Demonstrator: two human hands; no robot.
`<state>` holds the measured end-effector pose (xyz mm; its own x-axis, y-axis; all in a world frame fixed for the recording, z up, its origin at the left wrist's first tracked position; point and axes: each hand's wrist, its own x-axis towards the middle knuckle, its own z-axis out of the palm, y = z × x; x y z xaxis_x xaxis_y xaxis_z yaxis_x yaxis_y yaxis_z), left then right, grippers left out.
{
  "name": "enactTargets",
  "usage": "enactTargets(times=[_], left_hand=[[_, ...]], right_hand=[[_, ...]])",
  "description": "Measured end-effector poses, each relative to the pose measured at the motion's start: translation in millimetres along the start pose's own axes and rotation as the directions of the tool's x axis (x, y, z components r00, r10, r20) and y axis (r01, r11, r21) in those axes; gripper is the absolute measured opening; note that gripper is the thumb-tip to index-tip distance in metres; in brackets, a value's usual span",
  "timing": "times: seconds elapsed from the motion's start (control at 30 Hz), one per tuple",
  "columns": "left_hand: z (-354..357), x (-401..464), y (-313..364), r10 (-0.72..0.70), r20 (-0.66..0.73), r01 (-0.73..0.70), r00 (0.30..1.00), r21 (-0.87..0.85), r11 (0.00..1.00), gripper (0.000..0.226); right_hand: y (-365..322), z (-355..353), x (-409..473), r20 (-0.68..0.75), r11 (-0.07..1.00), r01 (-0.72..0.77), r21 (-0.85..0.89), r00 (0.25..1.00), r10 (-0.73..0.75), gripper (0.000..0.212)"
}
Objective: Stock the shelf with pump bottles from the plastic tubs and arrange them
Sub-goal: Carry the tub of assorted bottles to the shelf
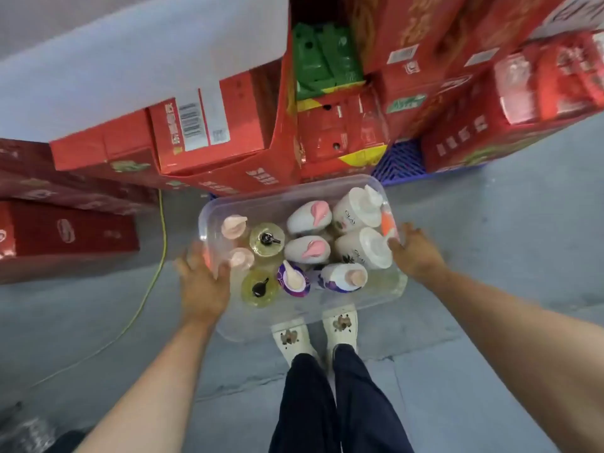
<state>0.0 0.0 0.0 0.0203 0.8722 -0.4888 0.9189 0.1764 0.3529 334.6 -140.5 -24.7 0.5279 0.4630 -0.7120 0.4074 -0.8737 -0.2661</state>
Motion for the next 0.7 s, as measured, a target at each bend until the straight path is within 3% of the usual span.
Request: enactTargets(times=[0.07,0.2,0.3,0.4,0.57,0.7], left_hand=[[9,14,-5,-0.083,-0.127,0.078,0.988,-0.039,0.996,0.060],[22,40,-21,-0.130,-0.144,0.133,0.981,0.017,0.991,0.053],[22,49,-23,-0.225,-0.132,0.215,0.965,-0.087,0.973,0.062],[19,49,-17,-0.355,-0.007,0.340,0.935,-0.267,0.902,0.063],[16,47,-26,-0.365,-0.016,0.337,0.931,-0.347,0.875,0.068],[18,46,-20,-0.367,0.057,0.361,0.928,-0.374,0.854,0.069]], right_hand=[[-1,11,19,-0.044,0.986,-0.045,0.161,0.998,0.053,0.045],[-14,24,40,-0.021,0.905,-0.095,0.414,0.993,0.114,0.049],[-16,23,52,-0.004,0.896,-0.156,0.415,0.985,0.173,0.046],[-16,22,62,0.020,0.874,-0.243,0.421,0.966,0.260,0.043],[-11,23,68,0.024,0.852,-0.298,0.430,0.947,0.320,0.043],[-17,28,65,0.035,0.832,-0.302,0.466,0.945,0.324,0.047]])
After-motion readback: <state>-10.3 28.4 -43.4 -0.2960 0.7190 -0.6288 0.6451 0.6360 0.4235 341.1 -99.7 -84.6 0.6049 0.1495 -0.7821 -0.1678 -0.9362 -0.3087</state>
